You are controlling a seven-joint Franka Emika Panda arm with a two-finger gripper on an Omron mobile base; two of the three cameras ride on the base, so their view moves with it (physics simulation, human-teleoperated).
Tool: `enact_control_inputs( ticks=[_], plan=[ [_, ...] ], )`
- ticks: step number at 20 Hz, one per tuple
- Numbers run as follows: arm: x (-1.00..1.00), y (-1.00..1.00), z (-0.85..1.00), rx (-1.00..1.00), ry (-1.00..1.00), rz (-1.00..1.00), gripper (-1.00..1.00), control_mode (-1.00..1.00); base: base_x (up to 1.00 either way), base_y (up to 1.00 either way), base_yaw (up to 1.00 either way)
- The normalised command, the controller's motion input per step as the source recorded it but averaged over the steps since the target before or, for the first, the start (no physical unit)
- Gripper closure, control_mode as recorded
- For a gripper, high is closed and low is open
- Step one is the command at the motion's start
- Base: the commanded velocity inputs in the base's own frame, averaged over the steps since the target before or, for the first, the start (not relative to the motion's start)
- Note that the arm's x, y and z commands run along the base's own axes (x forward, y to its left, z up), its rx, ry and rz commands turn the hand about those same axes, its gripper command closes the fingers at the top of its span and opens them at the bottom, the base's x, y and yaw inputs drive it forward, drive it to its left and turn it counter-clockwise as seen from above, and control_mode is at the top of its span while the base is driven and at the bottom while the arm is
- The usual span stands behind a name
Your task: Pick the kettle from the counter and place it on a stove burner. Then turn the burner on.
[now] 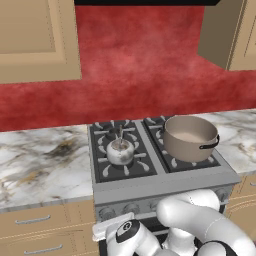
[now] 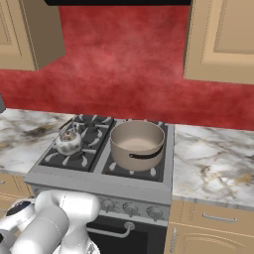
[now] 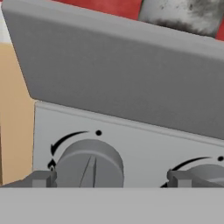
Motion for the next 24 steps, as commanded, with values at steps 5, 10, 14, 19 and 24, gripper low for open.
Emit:
enact_control_inputs(
  ticks=[5, 10, 14, 19, 24],
  plan=[
    [0.0, 0.01, 0.0, 0.03, 0.0, 0.0, -1.0, -1.0, 0.0, 0.0, 0.0],
    [0.03, 0.0, 0.0, 0.0, 0.0, 0.0, -1.0, -1.0, 0.0, 0.0, 0.0],
    [0.2, 0.0, -0.13, 0.0, 0.0, 0.0, -1.0, -1.0, 0.0, 0.0, 0.0],
    [0.29, 0.02, -0.26, 0.0, 0.0, 0.0, -1.0, -1.0, 0.0, 0.0, 0.0],
    [0.09, 0.14, -0.43, 0.05, 0.02, 0.0, -1.0, -1.0, 0.0, 0.0, 0.0]
  ],
)
